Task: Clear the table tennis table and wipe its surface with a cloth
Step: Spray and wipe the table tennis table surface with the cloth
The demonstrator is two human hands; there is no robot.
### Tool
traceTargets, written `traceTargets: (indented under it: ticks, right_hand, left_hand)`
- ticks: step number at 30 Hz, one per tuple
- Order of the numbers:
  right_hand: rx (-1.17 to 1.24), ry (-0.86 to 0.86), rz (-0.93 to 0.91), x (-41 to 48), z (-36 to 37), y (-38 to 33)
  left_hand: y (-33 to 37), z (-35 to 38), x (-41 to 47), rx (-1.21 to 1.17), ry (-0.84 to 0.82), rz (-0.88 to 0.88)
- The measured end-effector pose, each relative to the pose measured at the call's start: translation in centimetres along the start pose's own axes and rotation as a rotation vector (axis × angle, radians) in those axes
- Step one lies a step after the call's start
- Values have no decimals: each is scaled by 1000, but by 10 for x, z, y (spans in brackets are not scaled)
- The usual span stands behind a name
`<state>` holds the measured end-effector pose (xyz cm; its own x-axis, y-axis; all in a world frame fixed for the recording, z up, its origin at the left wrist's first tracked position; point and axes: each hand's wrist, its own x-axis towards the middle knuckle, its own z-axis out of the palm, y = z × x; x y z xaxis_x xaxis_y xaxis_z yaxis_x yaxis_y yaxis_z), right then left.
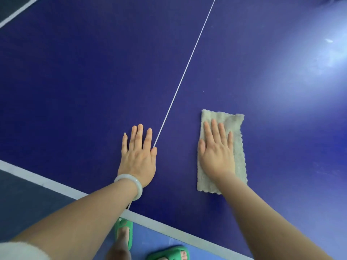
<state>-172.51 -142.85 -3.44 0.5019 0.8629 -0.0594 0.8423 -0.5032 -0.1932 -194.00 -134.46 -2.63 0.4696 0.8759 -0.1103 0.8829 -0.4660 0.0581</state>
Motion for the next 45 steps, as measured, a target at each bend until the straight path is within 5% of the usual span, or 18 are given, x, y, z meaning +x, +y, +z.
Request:
traceTargets:
  ticks: [4,6,11,15,19,23,29,36,39,42,45]
  right_hand:
    - [77,40,520,-18,-9,45]
    - [70,79,603,-31,-3,18]
    - [47,42,106,-63,23,-78]
    - [20,-39,-135,-89,11,-39]
    - [-5,16,282,-100,-1,37]
    - [39,72,642,-90,8,-2]
    - [-9,-11,37,-126,20,-69]
    - [-72,-3,304,-164,5,31]
    - [-67,-2,303,-162,4,31]
    - [-83,9,290,-164,4,30]
    - [-64,19,250,-161,3,33]
  left_hand:
    - [0,3,-1,18,-6,-4]
    - [0,2,-1,28,-11,1]
    - [0,5,1,0,-6,9]
    - [-1,6,1,3,3,14]
    - [0,4,-1,8,12,19]
    - [-1,2,-1,17,-4,24]
    - [-3,4,-1,6,2,36]
    - [-5,0,2,-143,-17,11]
    - [20,-11,-5,-335,1,33]
    - [75,-14,-40,-371,-4,232]
    - [131,4,-63,-328,-50,202]
